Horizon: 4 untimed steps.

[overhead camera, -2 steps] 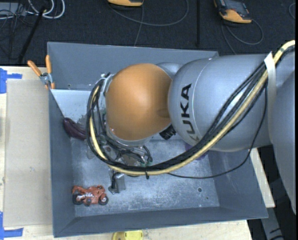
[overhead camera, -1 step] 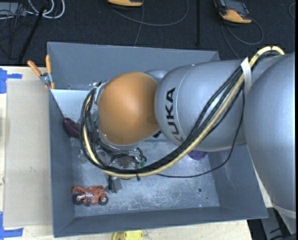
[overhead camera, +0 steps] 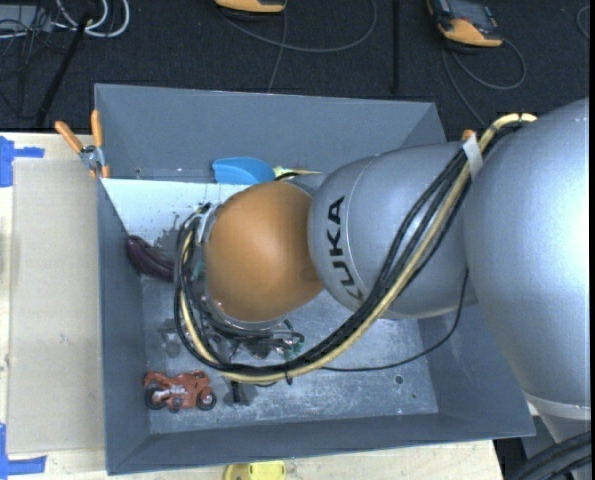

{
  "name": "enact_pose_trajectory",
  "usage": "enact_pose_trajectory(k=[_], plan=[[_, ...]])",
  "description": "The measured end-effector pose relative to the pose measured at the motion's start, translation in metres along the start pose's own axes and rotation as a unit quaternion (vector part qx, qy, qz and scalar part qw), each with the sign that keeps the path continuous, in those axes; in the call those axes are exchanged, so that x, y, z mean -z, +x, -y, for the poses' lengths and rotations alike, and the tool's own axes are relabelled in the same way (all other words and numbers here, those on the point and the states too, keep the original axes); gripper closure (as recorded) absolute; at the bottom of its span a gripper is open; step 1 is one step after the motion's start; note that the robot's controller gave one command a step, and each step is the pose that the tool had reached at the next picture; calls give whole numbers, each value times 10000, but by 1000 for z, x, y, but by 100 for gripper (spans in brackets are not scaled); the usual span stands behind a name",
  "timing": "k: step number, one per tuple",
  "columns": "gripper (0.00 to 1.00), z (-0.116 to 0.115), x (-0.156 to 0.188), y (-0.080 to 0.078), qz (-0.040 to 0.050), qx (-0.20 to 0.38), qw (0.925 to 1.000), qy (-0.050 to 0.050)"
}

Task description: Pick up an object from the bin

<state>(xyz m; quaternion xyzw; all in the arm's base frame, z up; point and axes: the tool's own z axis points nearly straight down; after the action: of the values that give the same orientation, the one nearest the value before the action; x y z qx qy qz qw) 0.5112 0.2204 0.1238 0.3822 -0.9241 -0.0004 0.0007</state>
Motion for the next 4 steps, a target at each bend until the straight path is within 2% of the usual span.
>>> enact_pose_trajectory(k=[1, 2, 3, 4], plan=[[0, 1, -16, -10, 10, 507, 9987, 7], [100, -14, -35, -5, -7, 1351, 9908, -7], [100, -14, -35, -5, -7, 1346, 9909, -7], [100, -13, -3, -10, -1, 1355, 9908, -3]])
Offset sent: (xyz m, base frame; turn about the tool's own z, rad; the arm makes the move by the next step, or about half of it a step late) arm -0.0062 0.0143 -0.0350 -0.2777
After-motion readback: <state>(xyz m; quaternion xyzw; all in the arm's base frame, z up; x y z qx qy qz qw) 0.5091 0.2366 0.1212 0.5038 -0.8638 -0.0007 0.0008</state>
